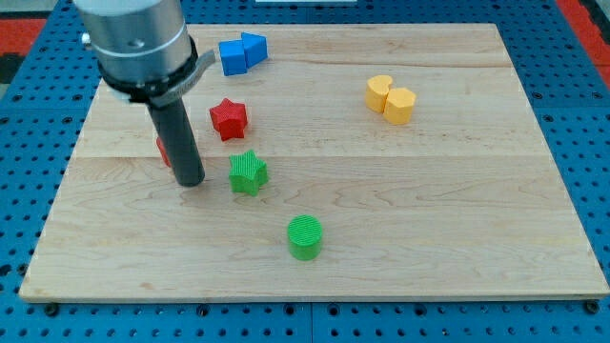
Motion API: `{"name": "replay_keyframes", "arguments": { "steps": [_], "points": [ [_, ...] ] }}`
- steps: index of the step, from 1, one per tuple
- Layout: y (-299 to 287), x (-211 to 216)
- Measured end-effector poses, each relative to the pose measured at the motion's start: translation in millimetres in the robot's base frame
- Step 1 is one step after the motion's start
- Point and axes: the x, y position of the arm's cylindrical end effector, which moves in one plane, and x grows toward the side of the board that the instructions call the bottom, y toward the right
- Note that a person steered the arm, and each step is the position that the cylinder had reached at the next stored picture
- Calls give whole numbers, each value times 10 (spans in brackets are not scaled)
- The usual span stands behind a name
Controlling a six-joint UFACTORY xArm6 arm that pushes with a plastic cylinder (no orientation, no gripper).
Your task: Slide the green star towards the left side of the green circle
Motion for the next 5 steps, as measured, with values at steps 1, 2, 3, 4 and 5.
{"name": "replay_keyframes", "arguments": {
  "steps": [1, 2, 3, 4, 5],
  "points": [
    [-293, -149],
    [-265, -529],
    [8, -743],
    [493, -456],
    [1133, -302]
  ]
}}
